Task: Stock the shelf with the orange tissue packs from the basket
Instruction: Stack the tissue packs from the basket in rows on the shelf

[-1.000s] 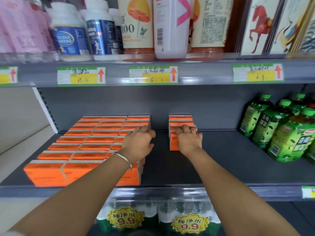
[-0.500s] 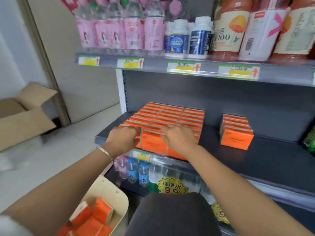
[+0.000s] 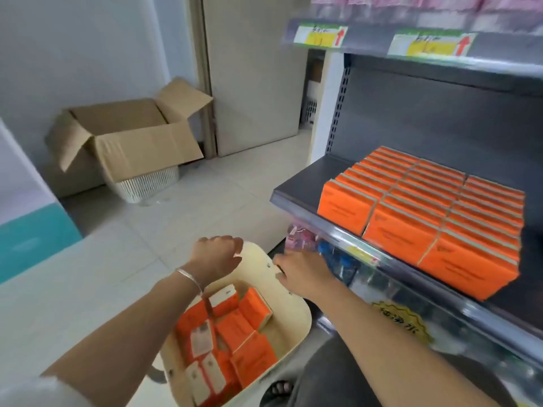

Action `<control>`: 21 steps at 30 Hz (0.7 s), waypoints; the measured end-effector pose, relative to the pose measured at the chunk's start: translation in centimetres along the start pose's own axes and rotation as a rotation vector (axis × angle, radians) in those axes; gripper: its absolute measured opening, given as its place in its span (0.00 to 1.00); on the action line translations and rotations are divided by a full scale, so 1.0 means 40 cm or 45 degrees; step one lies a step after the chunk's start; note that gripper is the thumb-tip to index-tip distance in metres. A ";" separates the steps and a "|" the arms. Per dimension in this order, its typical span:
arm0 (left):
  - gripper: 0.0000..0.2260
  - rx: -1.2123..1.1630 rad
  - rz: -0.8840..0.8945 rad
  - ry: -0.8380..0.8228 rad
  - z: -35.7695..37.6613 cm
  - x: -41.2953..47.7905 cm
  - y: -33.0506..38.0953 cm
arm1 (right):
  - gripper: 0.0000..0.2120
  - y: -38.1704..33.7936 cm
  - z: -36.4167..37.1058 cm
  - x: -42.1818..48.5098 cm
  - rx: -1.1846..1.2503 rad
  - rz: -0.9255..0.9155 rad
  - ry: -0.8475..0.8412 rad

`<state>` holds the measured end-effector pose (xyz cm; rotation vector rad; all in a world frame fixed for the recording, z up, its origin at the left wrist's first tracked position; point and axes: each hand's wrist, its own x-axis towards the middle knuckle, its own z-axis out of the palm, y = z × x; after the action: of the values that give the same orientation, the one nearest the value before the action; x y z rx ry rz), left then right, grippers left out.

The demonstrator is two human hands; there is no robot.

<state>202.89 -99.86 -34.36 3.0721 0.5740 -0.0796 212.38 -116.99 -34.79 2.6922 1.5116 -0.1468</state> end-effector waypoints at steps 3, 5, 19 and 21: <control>0.12 -0.051 -0.090 -0.127 0.100 0.015 -0.049 | 0.19 -0.031 0.086 0.057 0.116 0.029 -0.214; 0.11 -0.075 -0.113 -0.189 0.166 0.030 -0.065 | 0.17 -0.041 0.149 0.091 0.180 0.067 -0.315; 0.20 -0.061 -0.274 -0.434 0.591 0.221 -0.110 | 0.18 -0.054 0.560 0.315 0.429 0.265 -0.691; 0.19 -0.045 -0.309 -0.410 0.643 0.243 -0.107 | 0.20 -0.059 0.605 0.336 0.390 0.247 -0.700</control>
<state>209.19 -92.97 -60.58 2.8491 0.9051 -0.5471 215.92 -106.54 -60.29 2.6569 1.1282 -1.0824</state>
